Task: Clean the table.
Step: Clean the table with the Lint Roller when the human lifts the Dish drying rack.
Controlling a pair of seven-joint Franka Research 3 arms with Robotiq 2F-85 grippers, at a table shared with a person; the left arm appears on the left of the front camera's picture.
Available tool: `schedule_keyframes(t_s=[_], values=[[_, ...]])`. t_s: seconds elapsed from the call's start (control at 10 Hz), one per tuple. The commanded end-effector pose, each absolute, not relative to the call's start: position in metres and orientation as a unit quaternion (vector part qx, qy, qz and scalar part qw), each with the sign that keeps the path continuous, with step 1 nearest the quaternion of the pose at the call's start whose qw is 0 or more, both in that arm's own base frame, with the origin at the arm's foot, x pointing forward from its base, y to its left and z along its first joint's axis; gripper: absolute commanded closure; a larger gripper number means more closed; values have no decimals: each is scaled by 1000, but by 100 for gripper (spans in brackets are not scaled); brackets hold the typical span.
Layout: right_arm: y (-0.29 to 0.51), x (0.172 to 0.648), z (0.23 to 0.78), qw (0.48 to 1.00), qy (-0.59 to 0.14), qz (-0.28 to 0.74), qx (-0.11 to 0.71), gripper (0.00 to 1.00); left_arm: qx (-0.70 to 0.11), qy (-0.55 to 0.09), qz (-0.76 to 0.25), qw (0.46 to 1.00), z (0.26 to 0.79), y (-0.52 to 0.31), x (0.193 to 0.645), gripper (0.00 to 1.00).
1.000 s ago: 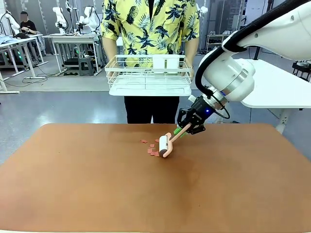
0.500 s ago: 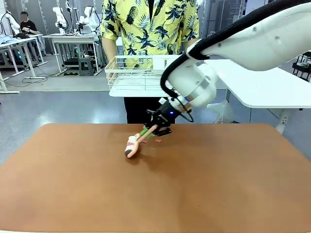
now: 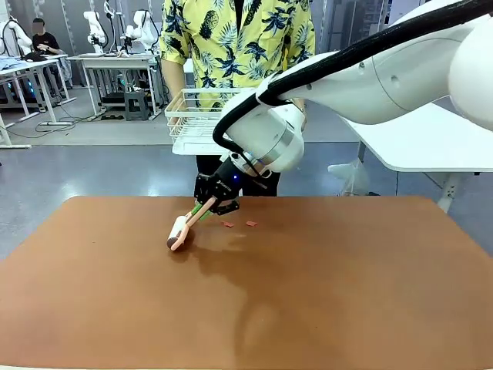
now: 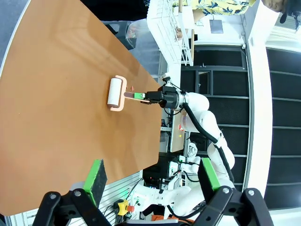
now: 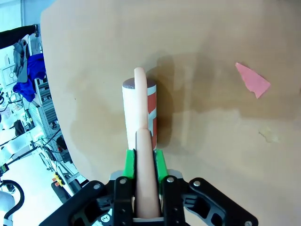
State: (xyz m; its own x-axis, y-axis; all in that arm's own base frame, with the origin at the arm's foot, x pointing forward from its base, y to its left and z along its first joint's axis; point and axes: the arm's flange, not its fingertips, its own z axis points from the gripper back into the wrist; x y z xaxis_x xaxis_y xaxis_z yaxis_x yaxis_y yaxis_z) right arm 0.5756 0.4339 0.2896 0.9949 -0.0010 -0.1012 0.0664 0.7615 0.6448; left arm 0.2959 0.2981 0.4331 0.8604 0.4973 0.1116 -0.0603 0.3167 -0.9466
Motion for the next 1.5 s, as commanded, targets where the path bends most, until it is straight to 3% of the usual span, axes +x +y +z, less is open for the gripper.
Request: schedule_keyframes(t_s=[0.0,0.3,0.6,1.1,1.4], values=[[428,561,276,944,76,-20,319,79,-561,-201,176,783,433,298,293,0],[410,560,319,932,48,-11,358,79,-561,-201,176,783,433,298,293,0],[329,554,412,927,12,5,374,79,-561,-201,176,783,433,298,293,0],[182,568,442,948,16,15,318,79,-561,-201,176,783,433,298,293,0],[161,607,417,971,27,32,236,79,-561,-201,176,783,433,298,293,0]])
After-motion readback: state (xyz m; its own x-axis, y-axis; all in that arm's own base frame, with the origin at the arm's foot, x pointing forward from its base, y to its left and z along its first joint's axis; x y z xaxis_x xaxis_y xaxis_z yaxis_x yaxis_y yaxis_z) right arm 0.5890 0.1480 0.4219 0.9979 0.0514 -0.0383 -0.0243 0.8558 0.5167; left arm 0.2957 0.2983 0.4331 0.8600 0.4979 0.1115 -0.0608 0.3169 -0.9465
